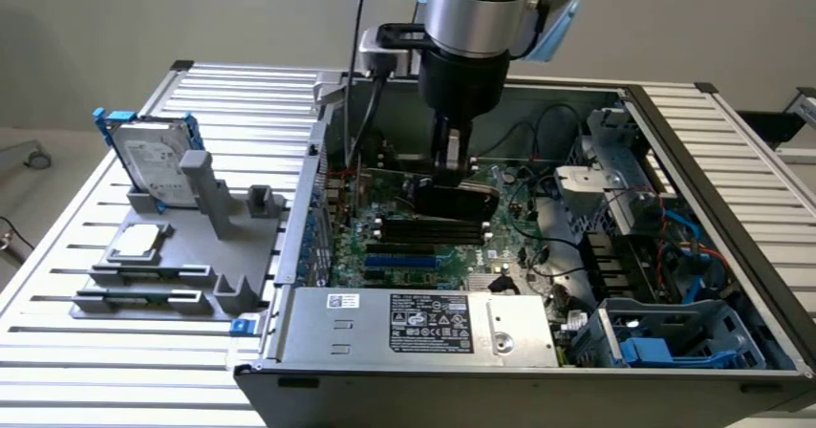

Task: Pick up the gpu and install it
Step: 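Insert the gpu into the slot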

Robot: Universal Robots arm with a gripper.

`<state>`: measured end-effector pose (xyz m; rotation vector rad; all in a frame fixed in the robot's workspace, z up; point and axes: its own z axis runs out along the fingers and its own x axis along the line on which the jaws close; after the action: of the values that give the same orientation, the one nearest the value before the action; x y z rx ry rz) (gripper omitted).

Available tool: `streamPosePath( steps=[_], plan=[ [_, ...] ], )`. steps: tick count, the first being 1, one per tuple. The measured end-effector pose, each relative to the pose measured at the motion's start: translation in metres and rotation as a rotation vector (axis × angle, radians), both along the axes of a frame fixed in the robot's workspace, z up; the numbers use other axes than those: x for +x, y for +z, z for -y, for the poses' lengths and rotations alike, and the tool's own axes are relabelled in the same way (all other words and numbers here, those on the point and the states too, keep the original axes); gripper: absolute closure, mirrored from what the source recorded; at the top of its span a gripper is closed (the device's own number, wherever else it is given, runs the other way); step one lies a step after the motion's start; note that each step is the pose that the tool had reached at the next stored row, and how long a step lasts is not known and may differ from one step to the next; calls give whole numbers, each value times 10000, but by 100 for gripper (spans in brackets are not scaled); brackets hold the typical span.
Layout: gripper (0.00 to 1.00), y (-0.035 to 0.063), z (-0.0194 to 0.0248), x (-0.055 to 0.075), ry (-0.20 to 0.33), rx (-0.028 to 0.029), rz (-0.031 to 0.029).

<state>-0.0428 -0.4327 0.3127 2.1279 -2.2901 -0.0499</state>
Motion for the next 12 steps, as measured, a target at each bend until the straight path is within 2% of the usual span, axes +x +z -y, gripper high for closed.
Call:
streamPosePath(
  steps=[1, 3, 4, 6, 7, 8, 10, 12],
  plan=[
    [74, -5, 0, 0, 164, 32, 4],
    [74, -13, -1, -2, 377, 79, 54],
    [74, -15, 0, -17, 403, 87, 127],
    [74, -18, -1, -88, 405, 85, 378],
    [74, -19, 0, -134, 405, 81, 485],
    [74, -20, -1, -179, 405, 80, 557],
    [74, -21, 6, -263, 406, 79, 629],
    [74, -21, 52, -287, 427, 80, 648]
  ],
)
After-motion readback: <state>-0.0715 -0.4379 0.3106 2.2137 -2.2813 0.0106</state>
